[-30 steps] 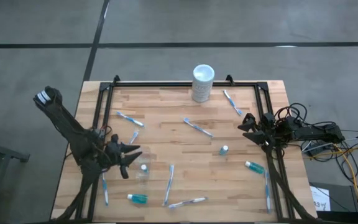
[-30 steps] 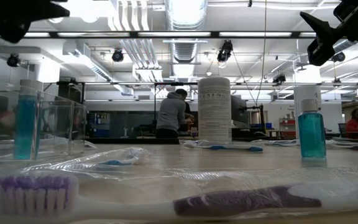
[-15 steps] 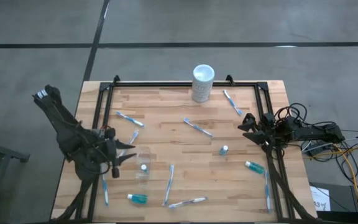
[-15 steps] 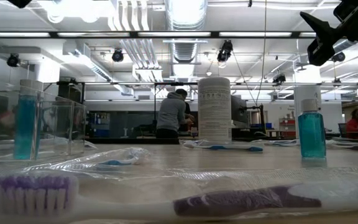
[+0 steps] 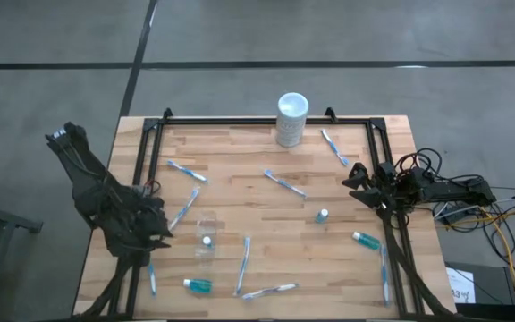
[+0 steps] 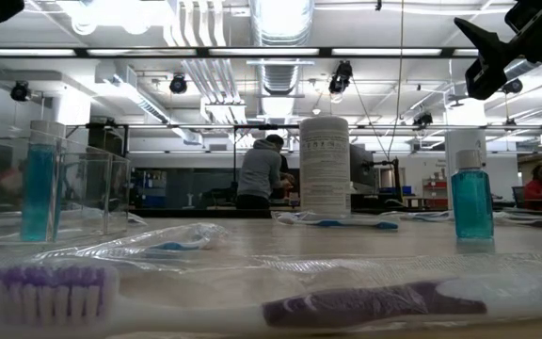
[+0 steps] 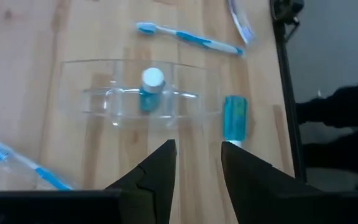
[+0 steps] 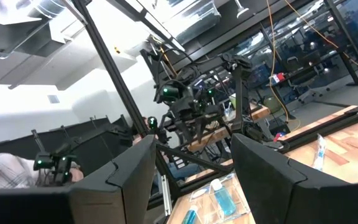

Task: Pick & Place toothbrushing station
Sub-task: Put the blue mouthwash bottle into the transparent organizer

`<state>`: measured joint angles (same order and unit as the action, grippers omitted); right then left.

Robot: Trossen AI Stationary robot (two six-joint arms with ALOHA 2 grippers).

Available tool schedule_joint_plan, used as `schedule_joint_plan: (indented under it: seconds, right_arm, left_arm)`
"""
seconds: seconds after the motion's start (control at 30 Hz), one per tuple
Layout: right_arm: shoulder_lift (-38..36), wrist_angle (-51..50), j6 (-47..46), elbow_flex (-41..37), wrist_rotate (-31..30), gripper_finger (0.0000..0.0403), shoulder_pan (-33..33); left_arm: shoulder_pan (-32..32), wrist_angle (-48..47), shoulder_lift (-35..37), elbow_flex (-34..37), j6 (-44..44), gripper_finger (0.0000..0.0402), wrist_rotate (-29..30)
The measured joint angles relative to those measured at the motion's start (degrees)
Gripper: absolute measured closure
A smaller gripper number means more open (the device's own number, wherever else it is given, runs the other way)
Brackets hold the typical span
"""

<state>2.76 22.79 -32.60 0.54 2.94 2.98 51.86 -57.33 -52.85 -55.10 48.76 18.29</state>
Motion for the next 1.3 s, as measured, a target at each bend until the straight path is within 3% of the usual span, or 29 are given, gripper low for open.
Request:
schedule_joint_plan:
  seconds: [0.23,0.53,0.6,0.8,1.07,1.3]
  right_arm:
    - [0.0,0.0,0.0,0.0,0.0,0.0197,0.0]
    - [0.0,0.0,0.0,0.0,0.0,0.0197,0.0]
    - [0.0,0.0,0.0,0.0,0.0,0.0197,0.0]
    - [0.0,0.0,0.0,0.0,0.0,0.0197,0.0]
    - [0.0,0.0,0.0,0.0,0.0,0.0197,0.0]
    - [0.0,0.0,0.0,0.0,0.0,0.0197,0.0]
  left_arm:
    - [0.1,5.5,-10.7,1.0,-0.9,0.0268,-7.3]
    - [0.2,11.3,-24.2,1.1,3.2,0.0268,-12.3]
    - [0.9,14.5,-26.0,1.1,3.7,0.0268,-11.9]
    - [4.0,25.4,-29.8,1.1,0.4,0.0269,-3.5]
    - [5.5,23.7,-33.8,1.9,7.0,0.0293,-9.7]
    - [5.5,23.9,-36.4,1.9,8.0,0.0311,-10.3]
